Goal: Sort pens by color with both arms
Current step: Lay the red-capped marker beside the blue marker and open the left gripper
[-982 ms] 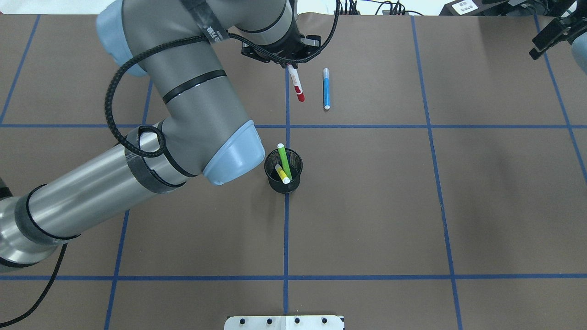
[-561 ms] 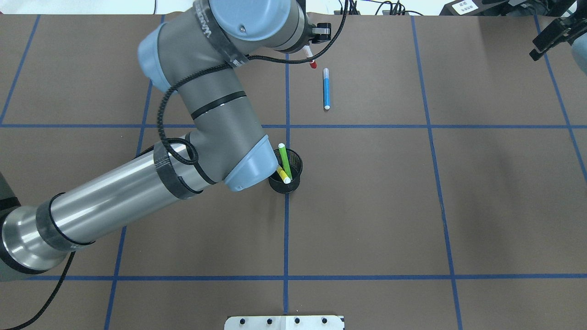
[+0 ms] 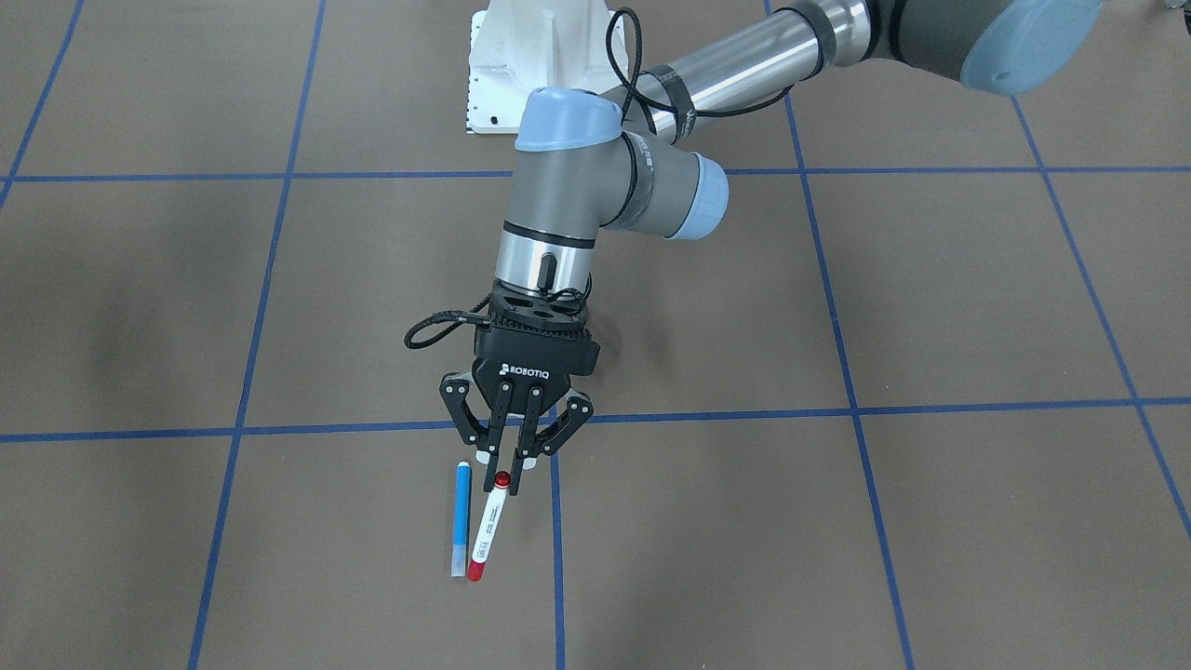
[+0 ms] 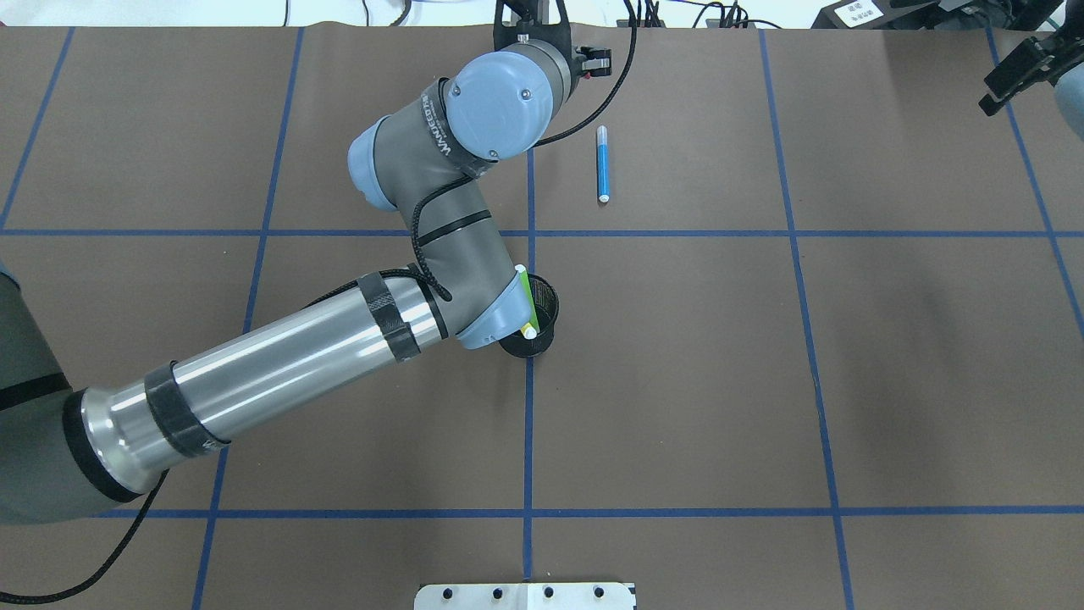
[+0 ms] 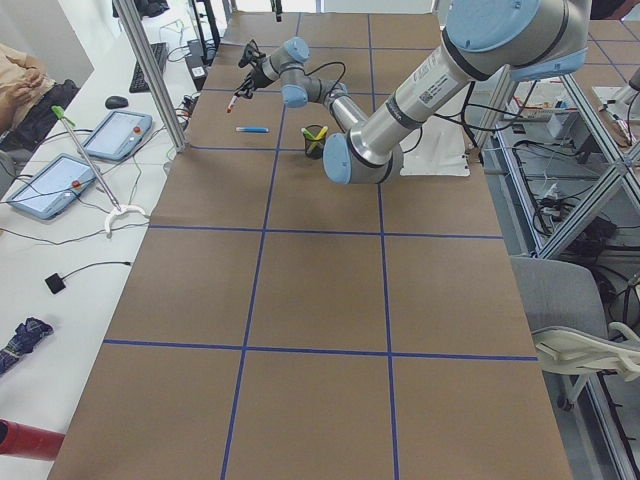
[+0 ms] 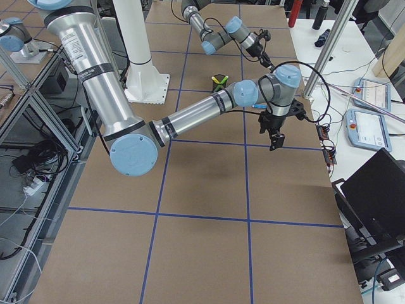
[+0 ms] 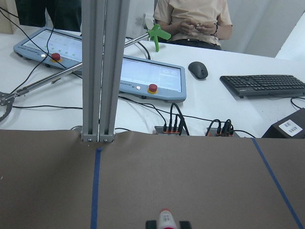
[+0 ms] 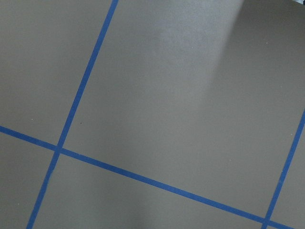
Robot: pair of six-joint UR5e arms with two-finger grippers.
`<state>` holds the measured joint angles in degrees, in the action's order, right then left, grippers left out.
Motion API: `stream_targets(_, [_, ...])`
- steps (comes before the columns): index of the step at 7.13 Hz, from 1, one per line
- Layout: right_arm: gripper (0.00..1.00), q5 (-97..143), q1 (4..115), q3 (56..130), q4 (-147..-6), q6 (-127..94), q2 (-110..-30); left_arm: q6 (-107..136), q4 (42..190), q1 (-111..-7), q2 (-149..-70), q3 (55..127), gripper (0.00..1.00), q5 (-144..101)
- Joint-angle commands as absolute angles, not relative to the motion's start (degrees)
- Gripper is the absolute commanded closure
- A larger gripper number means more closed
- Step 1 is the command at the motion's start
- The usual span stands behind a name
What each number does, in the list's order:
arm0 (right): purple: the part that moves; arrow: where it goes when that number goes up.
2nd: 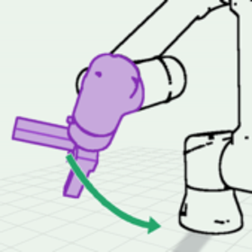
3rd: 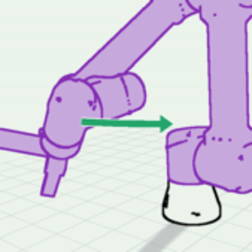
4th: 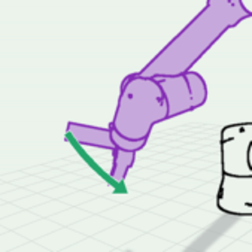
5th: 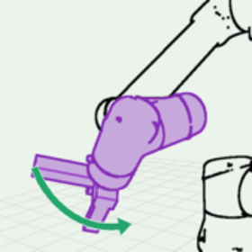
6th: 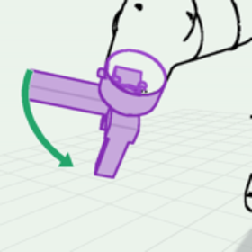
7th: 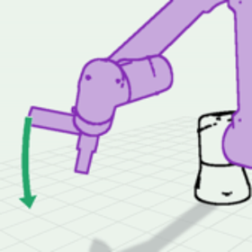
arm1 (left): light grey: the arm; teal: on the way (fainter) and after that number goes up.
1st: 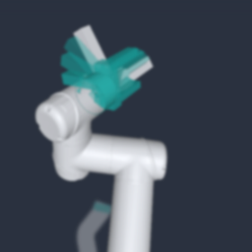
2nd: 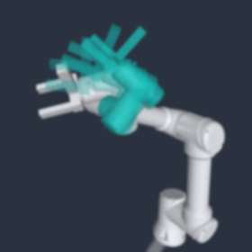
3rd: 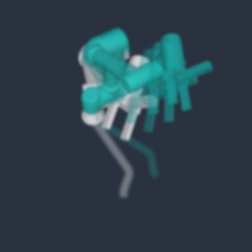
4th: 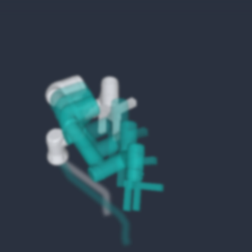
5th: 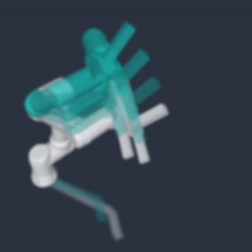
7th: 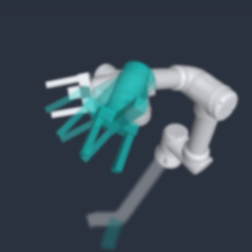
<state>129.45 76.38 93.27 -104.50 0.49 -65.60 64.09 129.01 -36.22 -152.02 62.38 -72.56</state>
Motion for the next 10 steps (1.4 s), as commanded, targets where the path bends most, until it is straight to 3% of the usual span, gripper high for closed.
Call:
stream_targets(1, [0.00, 129.5, 76.4, 92.8, -104.5, -0.5, -65.7, 63.9, 130.3, -35.9, -155.6, 53.9, 1.00, -70.4])
stream_targets(3, [0.00, 129.5, 76.4, 92.7, -104.5, -1.5, -65.7, 64.0, 133.8, -34.0, -159.7, 44.5, 1.00, -66.1])
stream_targets(5, [0.00, 129.6, 76.4, 92.7, -104.2, -2.9, -65.7, 63.9, 134.7, -33.7, -160.5, 41.6, 1.00, -66.1])
stream_targets(10, [0.00, 129.6, 76.4, 92.7, -104.2, -3.0, -65.6, 63.7, 135.2, -30.9, -158.3, 44.0, 1.00, -66.3])
